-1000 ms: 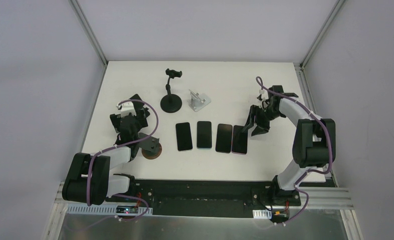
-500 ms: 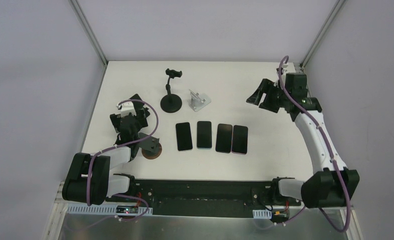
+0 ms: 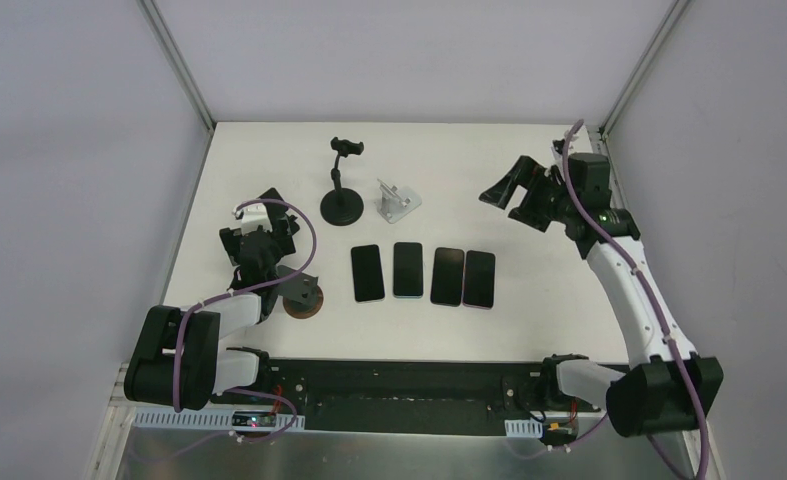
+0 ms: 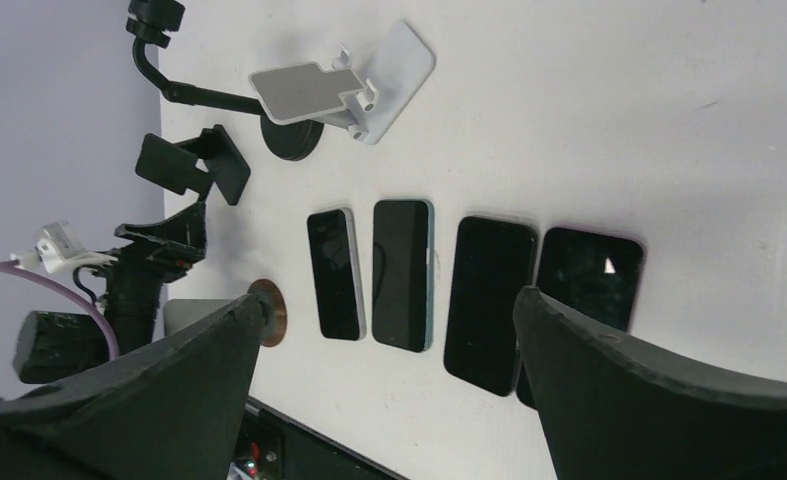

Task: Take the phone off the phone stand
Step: Reset both arms

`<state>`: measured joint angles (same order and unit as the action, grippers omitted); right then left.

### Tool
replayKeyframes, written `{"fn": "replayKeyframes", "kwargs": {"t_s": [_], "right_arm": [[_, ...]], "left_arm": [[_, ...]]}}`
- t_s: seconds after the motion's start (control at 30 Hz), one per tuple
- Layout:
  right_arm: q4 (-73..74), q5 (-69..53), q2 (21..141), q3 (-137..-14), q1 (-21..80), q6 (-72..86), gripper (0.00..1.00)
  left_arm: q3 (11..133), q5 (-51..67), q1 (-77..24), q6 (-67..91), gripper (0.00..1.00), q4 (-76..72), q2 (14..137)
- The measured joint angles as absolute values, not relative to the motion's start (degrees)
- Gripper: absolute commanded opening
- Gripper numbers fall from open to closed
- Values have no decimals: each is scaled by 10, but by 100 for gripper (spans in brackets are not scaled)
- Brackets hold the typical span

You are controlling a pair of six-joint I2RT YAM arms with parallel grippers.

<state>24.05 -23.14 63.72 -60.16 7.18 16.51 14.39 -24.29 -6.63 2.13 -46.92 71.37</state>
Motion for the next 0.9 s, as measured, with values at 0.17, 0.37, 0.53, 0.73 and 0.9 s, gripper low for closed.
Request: {"fn": "replayKeyframes", "kwargs": {"t_s": [0.17, 0.37, 0.53, 0.73, 0.9], "right_arm": [[260, -216, 732, -669, 110, 202, 99], [272, -175, 750, -706, 168, 223, 99], [278, -99, 713, -708, 209, 232, 99], [303, -1, 643, -708, 258, 246, 99], [312, 79, 590, -696, 302, 269, 99]], "left_arm": [[144, -243, -66, 21, 99, -469, 714], [144, -243, -66, 21, 99, -469, 714], [144, -243, -66, 21, 99, -469, 714], [144, -243, -66, 21, 99, -469, 714], [144, -243, -66, 21, 99, -469, 714]]}}
